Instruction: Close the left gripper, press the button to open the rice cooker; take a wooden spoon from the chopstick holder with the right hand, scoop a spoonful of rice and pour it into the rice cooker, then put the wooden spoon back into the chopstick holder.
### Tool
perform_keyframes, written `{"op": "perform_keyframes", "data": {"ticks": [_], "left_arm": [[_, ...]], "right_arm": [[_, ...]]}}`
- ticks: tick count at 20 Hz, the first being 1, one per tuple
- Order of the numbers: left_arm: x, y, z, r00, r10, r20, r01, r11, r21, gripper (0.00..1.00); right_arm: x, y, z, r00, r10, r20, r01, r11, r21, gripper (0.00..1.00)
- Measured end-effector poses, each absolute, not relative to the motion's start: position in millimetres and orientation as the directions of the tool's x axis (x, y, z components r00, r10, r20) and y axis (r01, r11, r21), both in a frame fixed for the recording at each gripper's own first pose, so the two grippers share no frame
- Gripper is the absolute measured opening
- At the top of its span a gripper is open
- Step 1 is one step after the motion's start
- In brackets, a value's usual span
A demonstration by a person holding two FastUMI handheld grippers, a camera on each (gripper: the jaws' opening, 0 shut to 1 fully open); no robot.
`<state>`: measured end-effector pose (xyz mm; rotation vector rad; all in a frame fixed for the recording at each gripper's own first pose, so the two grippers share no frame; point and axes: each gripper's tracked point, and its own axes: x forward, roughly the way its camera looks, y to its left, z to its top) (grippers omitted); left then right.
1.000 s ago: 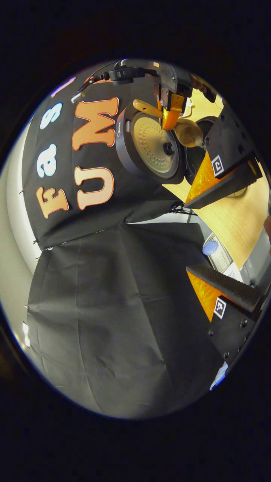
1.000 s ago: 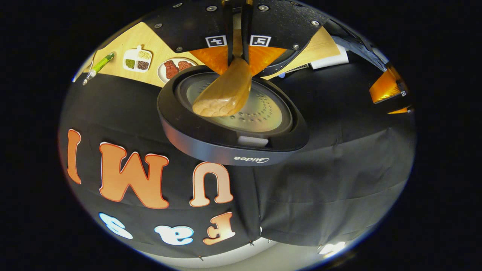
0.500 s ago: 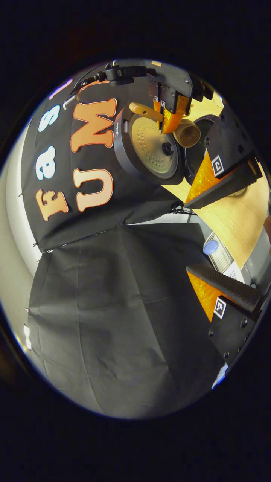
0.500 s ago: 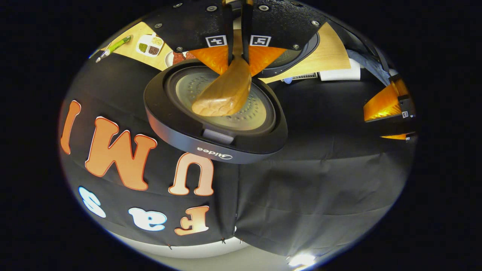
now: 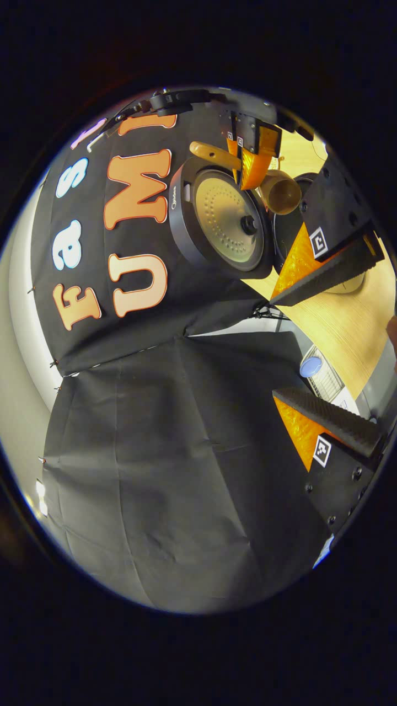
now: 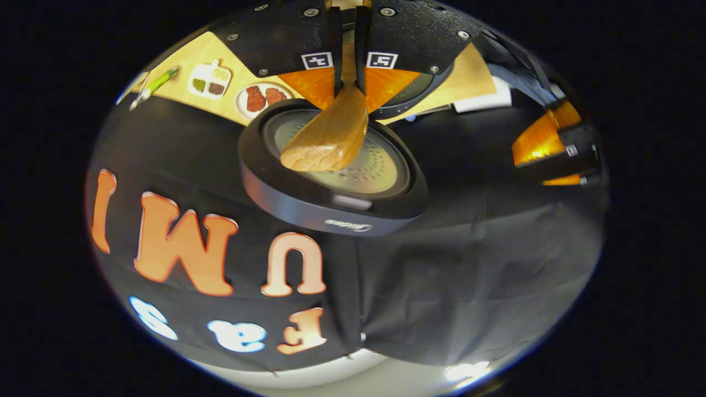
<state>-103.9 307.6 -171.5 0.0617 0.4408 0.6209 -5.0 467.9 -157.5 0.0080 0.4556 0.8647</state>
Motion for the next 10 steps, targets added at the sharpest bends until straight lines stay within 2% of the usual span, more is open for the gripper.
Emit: {"op": "perform_keyframes", "data": {"ticks": [4, 5, 7, 8, 10], "left_arm": [[-90, 287, -169, 0.739, 0.555, -0.382, -0.529, 0.829, 0.182, 0.93], [-87, 281, -167, 0.744, 0.548, -0.383, -0.522, 0.834, 0.178, 1.00], [-83, 265, -164, 0.756, 0.529, -0.386, -0.508, 0.846, 0.163, 1.00], [-80, 259, -164, 0.761, 0.517, -0.391, -0.501, 0.852, 0.150, 0.93], [-75, 252, -161, 0.765, 0.508, -0.395, -0.496, 0.857, 0.141, 0.93]], "right_arm": [[16, 407, -161, 0.576, 0.707, -0.410, -0.589, 0.707, 0.392, 0.08], [22, 388, -163, 0.588, 0.692, -0.418, -0.552, 0.721, 0.418, 0.08], [30, 354, -168, 0.616, 0.656, -0.436, -0.485, 0.752, 0.446, 0.08], [32, 335, -173, 0.629, 0.637, -0.446, -0.454, 0.766, 0.454, 0.08], [24, 296, -189, 0.643, 0.600, -0.476, -0.386, 0.791, 0.476, 0.08]]}}
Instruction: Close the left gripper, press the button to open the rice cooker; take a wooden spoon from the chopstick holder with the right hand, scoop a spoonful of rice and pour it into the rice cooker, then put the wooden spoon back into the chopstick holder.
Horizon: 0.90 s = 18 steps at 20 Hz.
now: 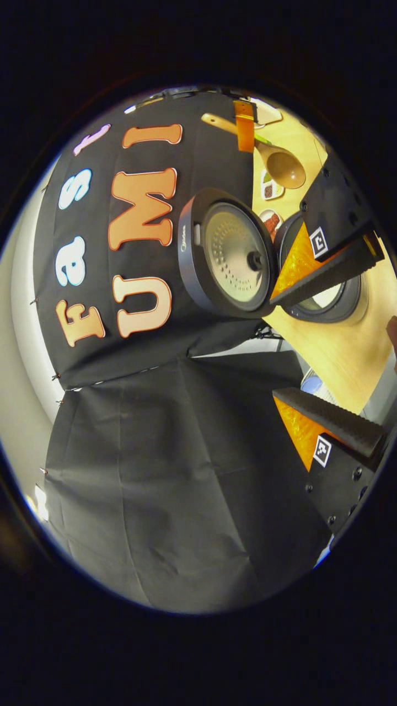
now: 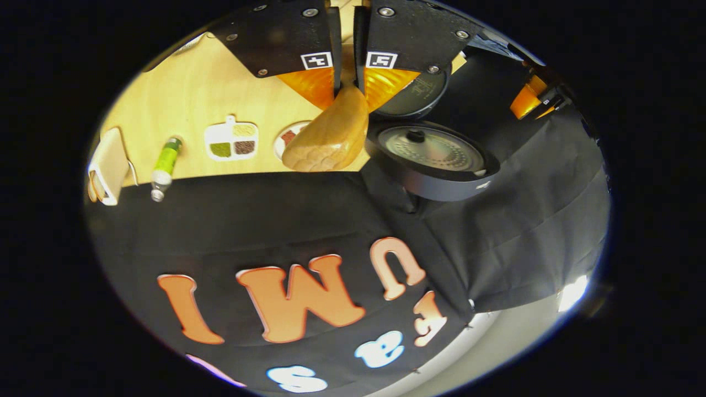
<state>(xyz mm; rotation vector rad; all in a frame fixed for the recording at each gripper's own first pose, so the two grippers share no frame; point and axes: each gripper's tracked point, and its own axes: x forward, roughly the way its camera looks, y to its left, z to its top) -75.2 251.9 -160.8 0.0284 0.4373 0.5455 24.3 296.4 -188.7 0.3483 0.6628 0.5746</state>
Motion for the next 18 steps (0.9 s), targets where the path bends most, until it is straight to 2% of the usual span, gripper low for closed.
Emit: {"op": "perform_keyframes", "data": {"ticks": [1, 2, 3, 4, 5, 6, 7, 10, 11, 12, 13, 14, 18], "left_arm": [[-74, 249, -158, 0.768, 0.506, -0.393, -0.494, 0.858, 0.142, 0.93], [-71, 245, -156, 0.771, 0.503, -0.391, -0.489, 0.860, 0.142, 1.00], [-69, 240, -154, 0.775, 0.499, -0.389, -0.483, 0.863, 0.145, 0.93], [-66, 234, -152, 0.779, 0.494, -0.388, -0.476, 0.867, 0.148, 1.00], [-64, 228, -151, 0.783, 0.486, -0.388, -0.466, 0.872, 0.151, 1.00], [-61, 222, -150, 0.788, 0.479, -0.388, -0.457, 0.876, 0.152, 0.93], [-57, 215, -150, 0.794, 0.468, -0.389, -0.446, 0.882, 0.151, 1.00], [-41, 193, -152, 0.812, 0.425, -0.401, -0.404, 0.904, 0.139, 1.00], [-38, 186, -152, 0.817, 0.408, -0.407, -0.389, 0.912, 0.134, 0.93], [-33, 179, -152, 0.822, 0.394, -0.412, -0.375, 0.918, 0.129, 1.00], [-29, 174, -153, 0.826, 0.381, -0.416, -0.363, 0.923, 0.127, 1.00], [-24, 168, -153, 0.831, 0.370, -0.415, -0.351, 0.928, 0.124, 0.93], [-14, 157, -147, 0.841, 0.350, -0.413, -0.322, 0.937, 0.137, 0.93]], "right_arm": [[25, 275, -194, 0.654, 0.579, -0.487, -0.354, 0.803, 0.479, 0.08], [24, 254, -200, 0.667, 0.552, -0.500, -0.322, 0.819, 0.474, 0.08], [23, 231, -205, 0.680, 0.523, -0.514, -0.293, 0.837, 0.463, 0.08], [21, 209, -211, 0.693, 0.492, -0.528, -0.262, 0.853, 0.451, 0.08], [19, 187, -216, 0.705, 0.460, -0.539, -0.229, 0.868, 0.441, 0.08], [18, 170, -222, 0.716, 0.433, -0.548, -0.198, 0.878, 0.435, 0.08], [16, 152, -226, 0.724, 0.406, -0.557, -0.167, 0.888, 0.429, 0.08], [5, 99, -242, 0.741, 0.324, -0.588, -0.077, 0.911, 0.405, 0.08], [10, 82, -240, 0.744, 0.298, -0.598, -0.046, 0.916, 0.399, 0.08], [7, 66, -244, 0.749, 0.267, -0.607, -0.009, 0.919, 0.393, 0.08], [4, 53, -245, 0.755, 0.244, -0.609, 0.017, 0.920, 0.391, 0.08], [1, 40, -248, 0.760, 0.220, -0.611, 0.042, 0.922, 0.385, 0.08], [-14, -2, -264, 0.756, 0.142, -0.638, 0.134, 0.922, 0.364, 0.08]]}}
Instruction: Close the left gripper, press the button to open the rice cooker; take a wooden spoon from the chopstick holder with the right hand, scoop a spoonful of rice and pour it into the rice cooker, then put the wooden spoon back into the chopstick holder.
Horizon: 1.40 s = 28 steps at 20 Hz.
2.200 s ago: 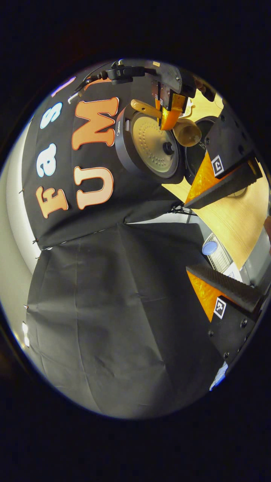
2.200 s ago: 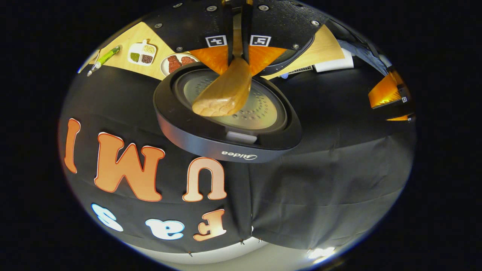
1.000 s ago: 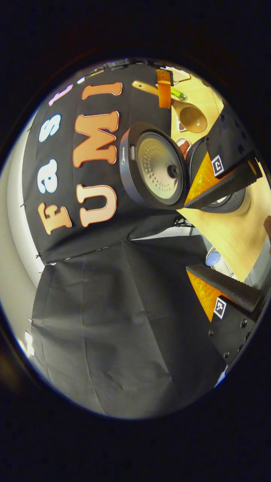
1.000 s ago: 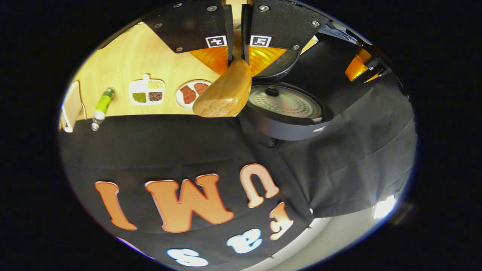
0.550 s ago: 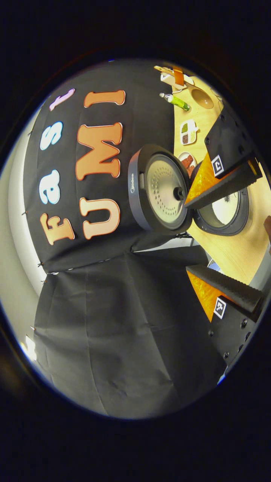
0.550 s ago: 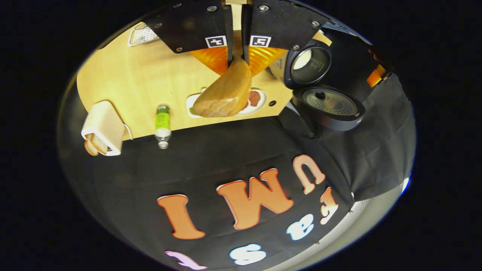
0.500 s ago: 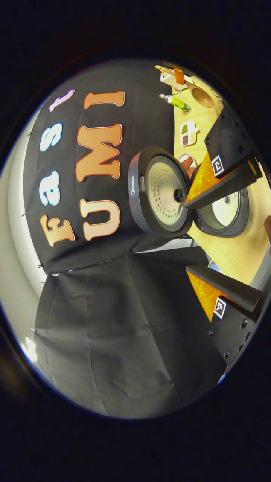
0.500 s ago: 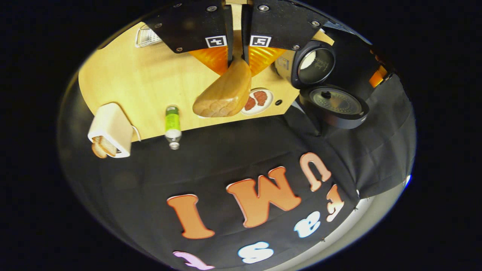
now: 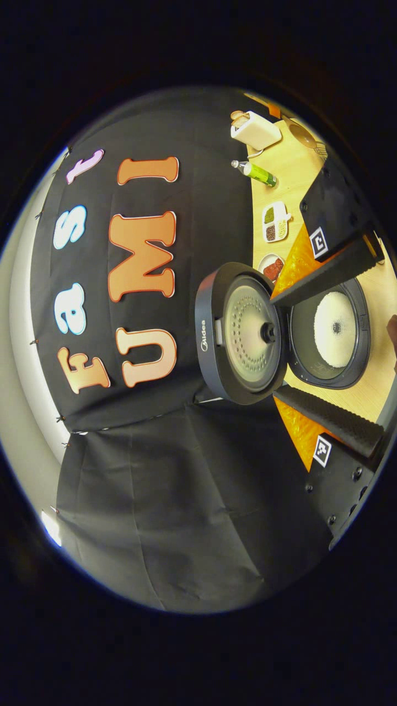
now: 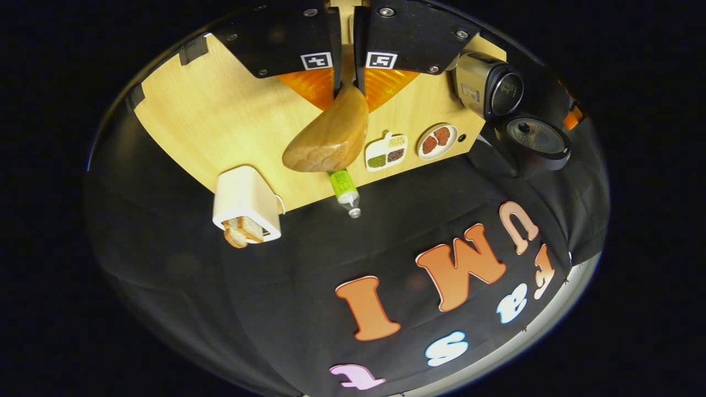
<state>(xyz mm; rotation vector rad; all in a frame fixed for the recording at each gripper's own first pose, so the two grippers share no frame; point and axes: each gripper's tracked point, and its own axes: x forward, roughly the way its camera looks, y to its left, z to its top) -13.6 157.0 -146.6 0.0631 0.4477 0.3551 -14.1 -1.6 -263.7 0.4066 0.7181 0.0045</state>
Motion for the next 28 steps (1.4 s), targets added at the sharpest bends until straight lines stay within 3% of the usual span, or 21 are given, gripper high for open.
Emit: {"op": "perform_keyframes", "data": {"ticks": [2, 3, 12, 14, 15, 16, 17, 18, 19, 20, 21, 25, 28], "left_arm": [[-9, 155, -143, 0.846, 0.347, -0.406, -0.316, 0.938, 0.143, 0.93], [-7, 153, -141, 0.847, 0.345, -0.404, -0.313, 0.939, 0.144, 1.00], [4, 145, -129, 0.863, 0.336, -0.378, -0.292, 0.941, 0.170, 0.93], [5, 144, -128, 0.864, 0.333, -0.378, -0.290, 0.942, 0.167, 1.00], [5, 144, -126, 0.865, 0.332, -0.376, -0.290, 0.943, 0.165, 1.00], [8, 145, -125, 0.866, 0.331, -0.374, -0.289, 0.943, 0.165, 0.93], [10, 145, -124, 0.868, 0.330, -0.371, -0.289, 0.943, 0.163, 1.00], [13, 147, -124, 0.868, 0.329, -0.372, -0.290, 0.944, 0.160, 0.93], [14, 147, -123, 0.869, 0.329, -0.371, -0.291, 0.944, 0.156, 1.00], [16, 148, -121, 0.871, 0.326, -0.368, -0.289, 0.945, 0.153, 0.93], [19, 148, -119, 0.873, 0.326, -0.363, -0.289, 0.945, 0.152, 0.95], [33, 149, -110, 0.885, 0.310, -0.348, -0.282, 0.950, 0.130, 1.00], [56, 155, -87, 0.903, 0.301, -0.307, -0.280, 0.953, 0.113, 1.00]], "right_arm": [[-24, -11, -273, 0.750, 0.122, -0.650, 0.163, 0.918, 0.361, 0.08], [-27, -13, -280, 0.741, 0.119, -0.661, 0.174, 0.916, 0.360, 0.08], [-43, -5, -339, 0.669, 0.129, -0.732, 0.194, 0.921, 0.339, 0.08], [-47, -5, -349, 0.654, 0.125, -0.746, 0.198, 0.923, 0.329, 0.08], [-48, -5, -354, 0.648, 0.123, -0.751, 0.201, 0.924, 0.325, 0.08], [-51, -7, -358, 0.639, 0.117, -0.760, 0.210, 0.924, 0.320, 0.08], [-53, -8, -363, 0.631, 0.115, -0.767, 0.217, 0.924, 0.316, 0.08], [-55, -8, -366, 0.626, 0.109, -0.772, 0.227, 0.922, 0.315, 0.08], [-55, -9, -368, 0.625, 0.106, -0.774, 0.235, 0.920, 0.315, 0.08], [-56, -10, -369, 0.623, 0.103, -0.776, 0.243, 0.917, 0.316, 0.08], [-57, -11, -370, 0.619, 0.100, -0.779, 0.250, 0.915, 0.316, 0.08], [-64, -18, -374, 0.595, 0.092, -0.799, 0.257, 0.920, 0.297, 0.16], [-71, -29, -372, 0.579, 0.086, -0.811, 0.289, 0.908, 0.303, 0.28]]}}
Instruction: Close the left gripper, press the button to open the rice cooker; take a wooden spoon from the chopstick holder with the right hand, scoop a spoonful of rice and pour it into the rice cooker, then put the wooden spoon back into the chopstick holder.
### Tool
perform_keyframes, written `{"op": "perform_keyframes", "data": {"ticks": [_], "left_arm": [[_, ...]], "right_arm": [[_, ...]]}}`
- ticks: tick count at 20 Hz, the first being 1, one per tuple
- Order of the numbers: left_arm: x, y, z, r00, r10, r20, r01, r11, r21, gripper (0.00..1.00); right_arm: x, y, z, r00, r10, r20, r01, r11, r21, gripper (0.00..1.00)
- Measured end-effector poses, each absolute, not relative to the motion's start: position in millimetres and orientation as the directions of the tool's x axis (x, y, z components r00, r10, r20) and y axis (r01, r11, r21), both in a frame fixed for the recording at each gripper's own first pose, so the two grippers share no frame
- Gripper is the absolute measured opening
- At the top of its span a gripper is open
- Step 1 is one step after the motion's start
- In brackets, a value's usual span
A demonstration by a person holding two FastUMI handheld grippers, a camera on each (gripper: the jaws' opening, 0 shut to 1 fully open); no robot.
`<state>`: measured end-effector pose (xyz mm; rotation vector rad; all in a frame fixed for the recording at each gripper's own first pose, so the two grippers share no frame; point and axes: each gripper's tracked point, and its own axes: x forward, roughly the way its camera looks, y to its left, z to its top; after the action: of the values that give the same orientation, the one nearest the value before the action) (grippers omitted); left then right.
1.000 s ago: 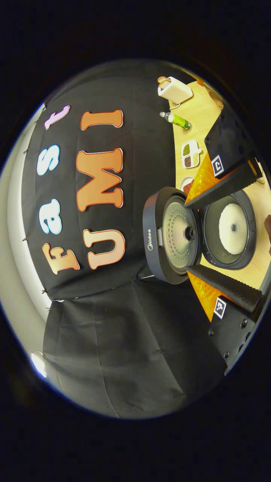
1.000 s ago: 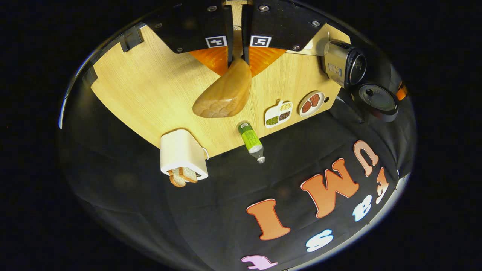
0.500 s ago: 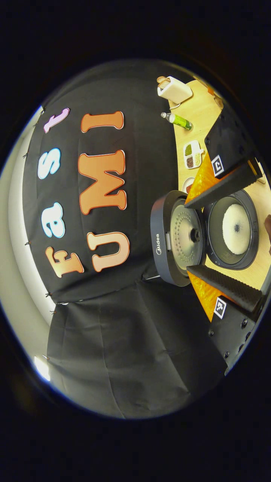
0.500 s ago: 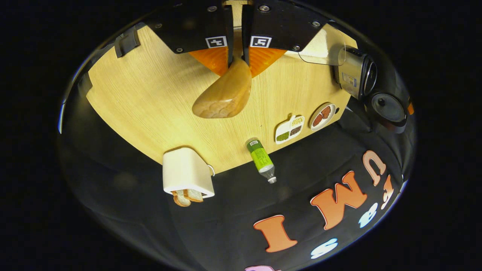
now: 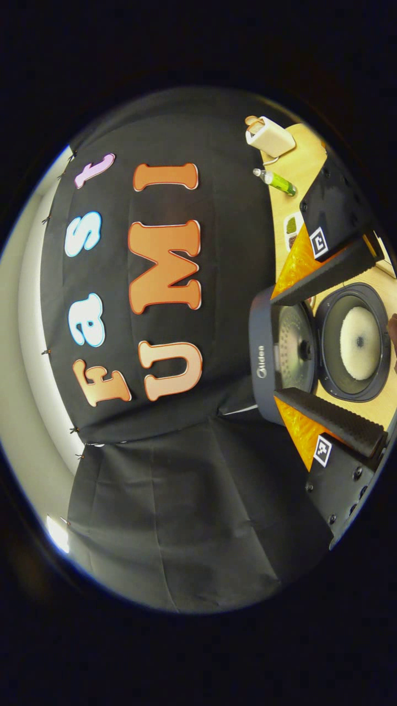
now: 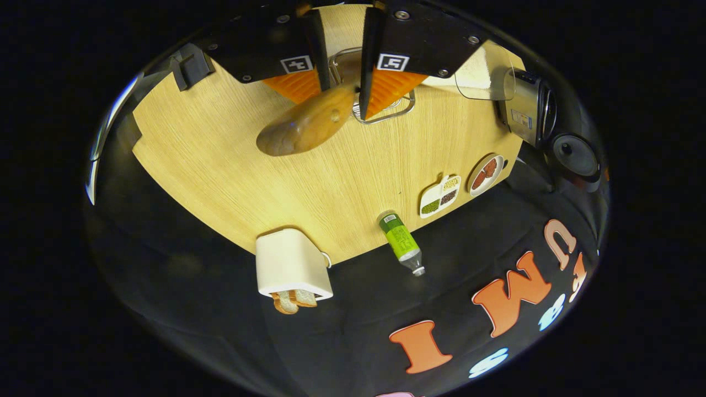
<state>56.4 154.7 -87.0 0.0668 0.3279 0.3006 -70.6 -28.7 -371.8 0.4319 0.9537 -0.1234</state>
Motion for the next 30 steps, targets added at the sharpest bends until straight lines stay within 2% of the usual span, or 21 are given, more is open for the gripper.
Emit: {"op": "perform_keyframes", "data": {"ticks": [1, 2, 3, 4, 5, 8, 10, 11, 12, 16, 17, 18, 21, 23, 25, 26, 28, 30], "left_arm": [[64, 158, -81, 0.907, 0.298, -0.298, -0.280, 0.955, 0.103, 1.00], [74, 158, -76, 0.912, 0.286, -0.295, -0.271, 0.958, 0.090, 0.96], [83, 161, -73, 0.913, 0.285, -0.293, -0.271, 0.959, 0.086, 1.00], [93, 166, -73, 0.909, 0.287, -0.303, -0.272, 0.958, 0.092, 1.00], [103, 168, -76, 0.904, 0.282, -0.320, -0.266, 0.959, 0.094, 0.92], [128, 179, -94, 0.878, 0.268, -0.397, -0.267, 0.962, 0.060, 0.92], [139, 187, -114, 0.845, 0.245, -0.476, -0.269, 0.963, 0.018, 1.00], [142, 189, -125, 0.829, 0.234, -0.507, -0.272, 0.962, 0.000, 1.00], [144, 192, -131, 0.813, 0.232, -0.535, -0.271, 0.963, 0.006, 0.93], [146, 195, -141, 0.774, 0.226, -0.591, -0.246, 0.968, 0.048, 0.93], [144, 193, -147, 0.760, 0.223, -0.610, -0.246, 0.968, 0.046, 0.98], [142, 190, -152, 0.749, 0.216, -0.626, -0.242, 0.969, 0.045, 0.94], [121, 170, -173, 0.694, 0.156, -0.703, -0.218, 0.976, 0.001, 0.98], [92, 160, -190, 0.626, 0.108, -0.773, -0.210, 0.977, -0.033, 0.99], [59, 153, -213, 0.517, 0.080, -0.853, -0.239, 0.969, -0.055, 0.98], [50, 155, -222, 0.492, 0.084, -0.866, -0.258, 0.965, -0.053, 0.98], [34, 149, -238, 0.430, 0.061, -0.901, -0.275, 0.959, -0.066, 0.92], [19, 144, -257, 0.366, 0.043, -0.930, -0.276, 0.959, -0.064, 0.92]], "right_arm": [[-72, -33, -369, 0.578, 0.085, -0.812, 0.300, 0.903, 0.307, 0.31], [-75, -38, -366, 0.579, 0.078, -0.811, 0.306, 0.902, 0.306, 0.26], [-73, -43, -362, 0.585, 0.068, -0.808, 0.308, 0.903, 0.299, 0.38], [-73, -47, -357, 0.594, 0.053, -0.803, 0.308, 0.907, 0.288, 0.45], [-71, -53, -349, 0.606, 0.034, -0.794, 0.308, 0.911, 0.275, 0.48], [-68, -70, -324, 0.648, -0.019, -0.761, 0.309, 0.921, 0.239, 0.65], [-64, -85, -301, 0.682, -0.059, -0.729, 0.309, 0.927, 0.214, 0.69], [-62, -92, -287, 0.700, -0.080, -0.710, 0.310, 0.929, 0.201, 0.69], [-59, -99, -275, 0.717, -0.100, -0.690, 0.311, 0.932, 0.188, 0.69], [-44, -117, -221, 0.809, -0.142, -0.571, 0.300, 0.934, 0.193, 0.69], [-41, -119, -209, 0.828, -0.150, -0.540, 0.296, 0.935, 0.195, 0.68], [-40, -122, -201, 0.842, -0.157, -0.516, 0.291, 0.938, 0.190, 0.68], [-33, -117, -185, 0.866, -0.154, -0.476, 0.265, 0.948, 0.174, 0.69], [-28, -111, -181, 0.873, -0.145, -0.466, 0.245, 0.956, 0.162, 0.69], [-23, -104, -179, 0.877, -0.130, -0.463, 0.223, 0.963, 0.153, 0.69], [-21, -99, -179, 0.879, -0.120, -0.462, 0.211, 0.966, 0.152, 0.69], [-16, -89, -179, 0.885, -0.096, -0.456, 0.184, 0.971, 0.154, 0.68], [-12, -75, -180, 0.889, -0.061, -0.454, 0.150, 0.975, 0.163, 0.68]]}}
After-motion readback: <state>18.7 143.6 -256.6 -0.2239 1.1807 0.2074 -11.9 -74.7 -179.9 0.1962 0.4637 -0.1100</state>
